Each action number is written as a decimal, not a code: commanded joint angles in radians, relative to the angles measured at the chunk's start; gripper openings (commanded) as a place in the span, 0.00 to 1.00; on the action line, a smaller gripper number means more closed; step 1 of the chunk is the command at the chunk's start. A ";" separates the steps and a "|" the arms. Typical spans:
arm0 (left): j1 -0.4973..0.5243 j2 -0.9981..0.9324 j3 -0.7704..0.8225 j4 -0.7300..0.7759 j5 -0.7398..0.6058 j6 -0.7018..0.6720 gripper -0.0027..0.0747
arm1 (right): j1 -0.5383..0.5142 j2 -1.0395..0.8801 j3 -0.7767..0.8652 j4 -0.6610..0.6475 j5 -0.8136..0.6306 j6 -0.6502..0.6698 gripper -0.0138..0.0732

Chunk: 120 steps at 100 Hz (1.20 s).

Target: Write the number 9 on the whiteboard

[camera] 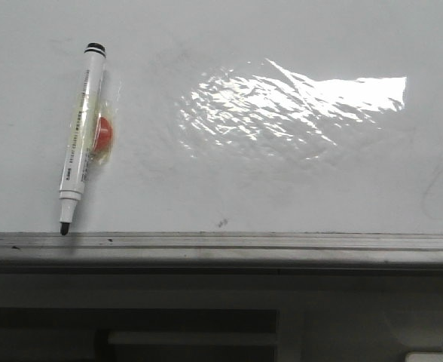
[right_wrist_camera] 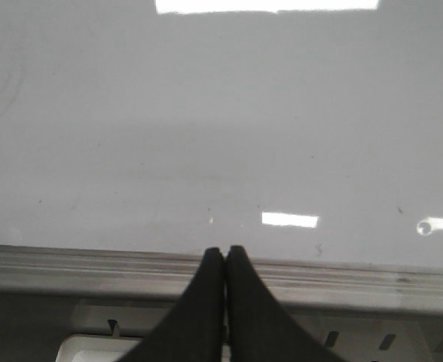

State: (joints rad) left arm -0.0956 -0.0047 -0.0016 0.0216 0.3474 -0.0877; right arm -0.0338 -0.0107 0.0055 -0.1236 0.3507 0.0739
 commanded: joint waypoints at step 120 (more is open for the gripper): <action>0.001 -0.028 0.021 -0.022 -0.075 -0.007 0.01 | -0.002 -0.016 0.033 -0.014 -0.145 -0.003 0.09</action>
State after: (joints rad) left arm -0.0956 -0.0047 -0.0016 0.0258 0.3349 -0.0877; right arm -0.0338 -0.0107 0.0100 -0.1243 0.3063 0.0761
